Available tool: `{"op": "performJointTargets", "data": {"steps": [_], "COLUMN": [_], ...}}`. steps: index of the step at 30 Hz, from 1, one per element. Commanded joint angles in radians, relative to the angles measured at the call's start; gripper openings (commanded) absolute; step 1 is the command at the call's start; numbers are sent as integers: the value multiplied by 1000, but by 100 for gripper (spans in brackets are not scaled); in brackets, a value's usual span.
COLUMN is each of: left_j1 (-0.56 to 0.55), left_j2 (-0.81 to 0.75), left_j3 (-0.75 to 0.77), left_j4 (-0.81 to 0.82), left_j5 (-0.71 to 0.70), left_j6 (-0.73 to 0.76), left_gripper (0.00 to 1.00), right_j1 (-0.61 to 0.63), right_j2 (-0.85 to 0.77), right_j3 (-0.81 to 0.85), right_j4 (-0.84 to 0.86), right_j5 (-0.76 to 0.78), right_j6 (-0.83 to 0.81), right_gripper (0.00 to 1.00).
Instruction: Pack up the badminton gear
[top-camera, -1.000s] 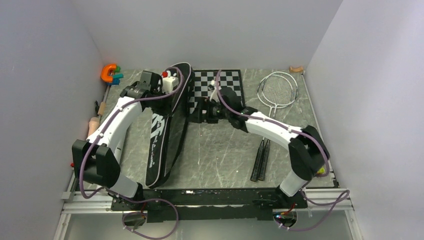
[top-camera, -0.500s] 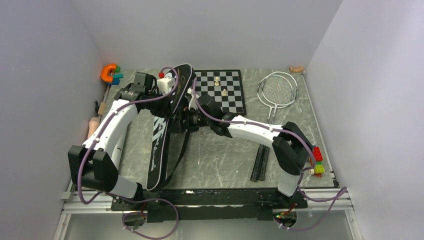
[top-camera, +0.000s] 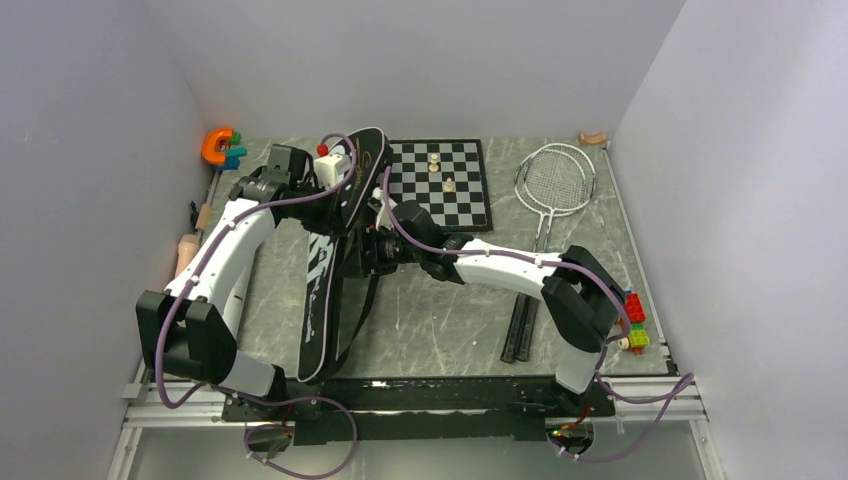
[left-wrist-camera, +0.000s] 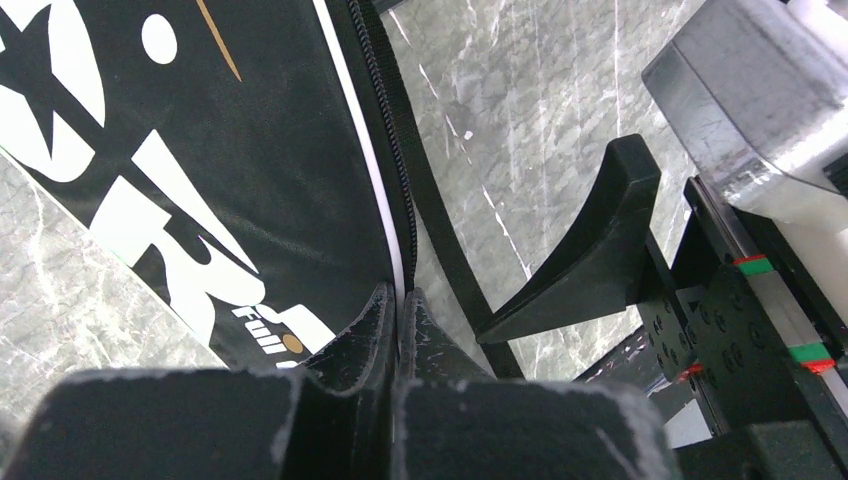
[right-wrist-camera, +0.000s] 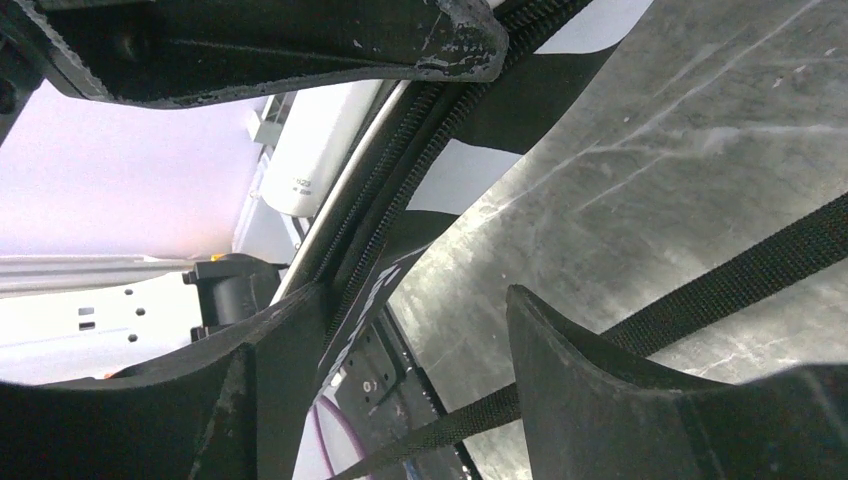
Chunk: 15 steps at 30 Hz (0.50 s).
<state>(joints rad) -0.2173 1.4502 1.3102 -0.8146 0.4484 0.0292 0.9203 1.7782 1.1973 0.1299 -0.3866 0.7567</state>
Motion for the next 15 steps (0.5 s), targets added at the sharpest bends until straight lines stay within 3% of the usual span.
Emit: {"op": "performJointTargets", "data": {"steps": [1,9,15], "left_j1": [2,2,5], "left_j2": [-22,-22,-16], "left_j3": [38,52,54], "left_j4": [32,31,32], "left_j5": [58,85,118], "left_j6": [-21,-54,-69], "left_gripper": [0,0,0], "right_j1": [8,43,66], "right_j2": [-41,17,48], "right_j3": [-1,101,161], "right_j4": [44,-32,-120], "right_j5": [1,118,292], "right_j6": [4,-21,-17], "right_gripper": [69,57,40]}}
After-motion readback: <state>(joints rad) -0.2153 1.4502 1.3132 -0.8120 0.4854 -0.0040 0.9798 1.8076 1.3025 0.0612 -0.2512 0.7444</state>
